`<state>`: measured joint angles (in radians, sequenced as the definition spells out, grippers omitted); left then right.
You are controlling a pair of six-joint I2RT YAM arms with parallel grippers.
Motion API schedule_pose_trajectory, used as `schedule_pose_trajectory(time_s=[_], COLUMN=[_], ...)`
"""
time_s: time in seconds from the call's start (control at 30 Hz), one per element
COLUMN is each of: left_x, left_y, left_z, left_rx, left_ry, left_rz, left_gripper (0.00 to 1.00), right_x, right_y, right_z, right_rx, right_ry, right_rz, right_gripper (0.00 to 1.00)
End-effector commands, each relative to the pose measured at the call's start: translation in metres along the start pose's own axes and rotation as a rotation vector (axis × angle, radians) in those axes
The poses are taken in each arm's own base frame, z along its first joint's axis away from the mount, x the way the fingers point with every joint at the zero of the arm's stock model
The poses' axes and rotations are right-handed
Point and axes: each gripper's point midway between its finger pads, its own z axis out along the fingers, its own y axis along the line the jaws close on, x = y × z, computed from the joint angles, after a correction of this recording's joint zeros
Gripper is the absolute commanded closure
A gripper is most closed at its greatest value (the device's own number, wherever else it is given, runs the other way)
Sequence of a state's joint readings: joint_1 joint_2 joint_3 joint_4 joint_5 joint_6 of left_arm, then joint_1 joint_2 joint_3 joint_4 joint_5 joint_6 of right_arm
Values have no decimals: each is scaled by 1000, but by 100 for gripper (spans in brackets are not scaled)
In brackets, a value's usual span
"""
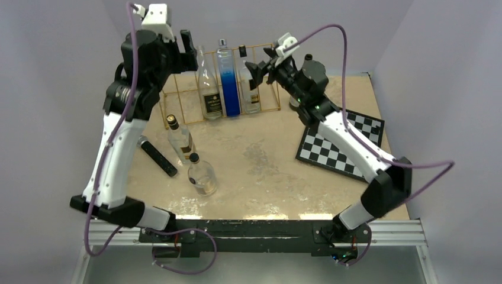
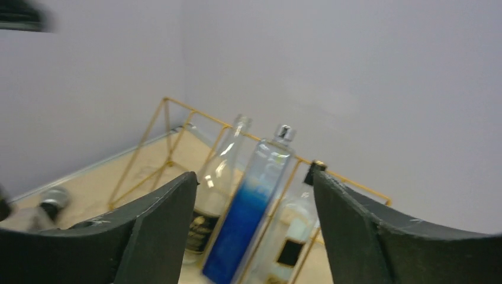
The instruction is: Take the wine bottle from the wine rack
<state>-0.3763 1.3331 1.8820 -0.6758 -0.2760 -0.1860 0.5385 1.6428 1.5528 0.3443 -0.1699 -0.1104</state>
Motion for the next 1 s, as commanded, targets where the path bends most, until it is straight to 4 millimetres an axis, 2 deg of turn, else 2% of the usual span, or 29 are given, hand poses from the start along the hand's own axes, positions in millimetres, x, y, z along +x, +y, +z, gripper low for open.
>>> schedule_pose_trajectory(time_s=[0.0, 0.07, 0.2, 0.4, 0.5, 0.63, 0.97], left_x=[23, 30, 58, 94, 111, 137, 178], left_y=[14, 19, 23, 26, 39, 43, 52], left_z=[52, 81, 137, 197, 220, 245, 275], left_rx=[10, -2, -8, 15, -45, -50, -83], left_ry=[171, 212, 280, 280, 278, 293, 311], left_rz=[-64, -69, -53, -136, -125, -107, -85], left_gripper=[16, 17, 16, 19, 20, 22, 26], right_x=[-10, -15, -14, -22, -29, -30, -32], right_y=[40, 53, 69, 78, 77, 77, 77], right_z=[-53, -77, -118, -156, -163, -165, -165], right_rx=[-43, -63, -86, -107, -100, -98, -100], right_ry=[12, -2, 48, 55, 43, 43, 43], right_rz=[79, 86, 120, 140, 134, 134, 124], right_gripper=[19, 13, 7, 6, 6, 6, 6])
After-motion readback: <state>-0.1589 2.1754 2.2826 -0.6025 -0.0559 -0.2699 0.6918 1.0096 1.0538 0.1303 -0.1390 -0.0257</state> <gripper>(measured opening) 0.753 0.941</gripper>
